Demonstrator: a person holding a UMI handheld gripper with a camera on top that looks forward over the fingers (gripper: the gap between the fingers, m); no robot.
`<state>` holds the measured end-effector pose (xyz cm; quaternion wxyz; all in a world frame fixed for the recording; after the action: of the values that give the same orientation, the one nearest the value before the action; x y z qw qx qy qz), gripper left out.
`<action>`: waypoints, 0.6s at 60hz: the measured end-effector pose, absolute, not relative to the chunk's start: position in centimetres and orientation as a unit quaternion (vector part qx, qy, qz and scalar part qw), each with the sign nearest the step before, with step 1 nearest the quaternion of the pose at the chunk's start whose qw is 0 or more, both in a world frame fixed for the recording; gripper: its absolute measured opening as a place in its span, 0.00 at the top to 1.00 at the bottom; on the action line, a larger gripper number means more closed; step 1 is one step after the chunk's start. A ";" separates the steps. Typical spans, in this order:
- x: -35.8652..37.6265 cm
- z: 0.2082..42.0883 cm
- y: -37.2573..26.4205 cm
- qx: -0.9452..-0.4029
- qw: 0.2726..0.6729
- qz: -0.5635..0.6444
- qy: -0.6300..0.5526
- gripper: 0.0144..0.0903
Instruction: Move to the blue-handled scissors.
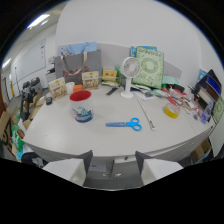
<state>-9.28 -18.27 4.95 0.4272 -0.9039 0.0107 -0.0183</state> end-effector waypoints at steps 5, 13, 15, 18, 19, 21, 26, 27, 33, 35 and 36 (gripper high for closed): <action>-7.7 4.7 -17.2 -0.903 0.428 -0.023 0.014 0.08; -6.1 4.3 -14.6 -0.903 0.430 -0.026 0.012 0.08; -5.9 4.2 -13.8 -0.902 0.430 -0.025 0.010 0.08; -5.6 4.0 -12.6 -0.902 0.431 -0.024 0.007 0.08; -5.6 3.9 -12.3 -0.902 0.431 -0.023 0.006 0.08; -5.5 3.8 -11.5 -0.902 0.431 -0.020 0.004 0.08; -5.3 3.4 -9.7 -0.904 0.428 -0.015 0.000 0.08; -5.3 3.2 -9.3 -0.904 0.427 -0.014 0.000 0.08; -5.1 2.5 -7.5 -0.907 0.421 -0.010 -0.004 0.08; -5.0 2.3 -7.0 -0.908 0.419 -0.008 -0.005 0.08; -5.0 2.2 -6.8 -0.908 0.418 -0.008 -0.006 0.08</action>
<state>-4.95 -6.80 2.24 0.4181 -0.9084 -0.0055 -0.0077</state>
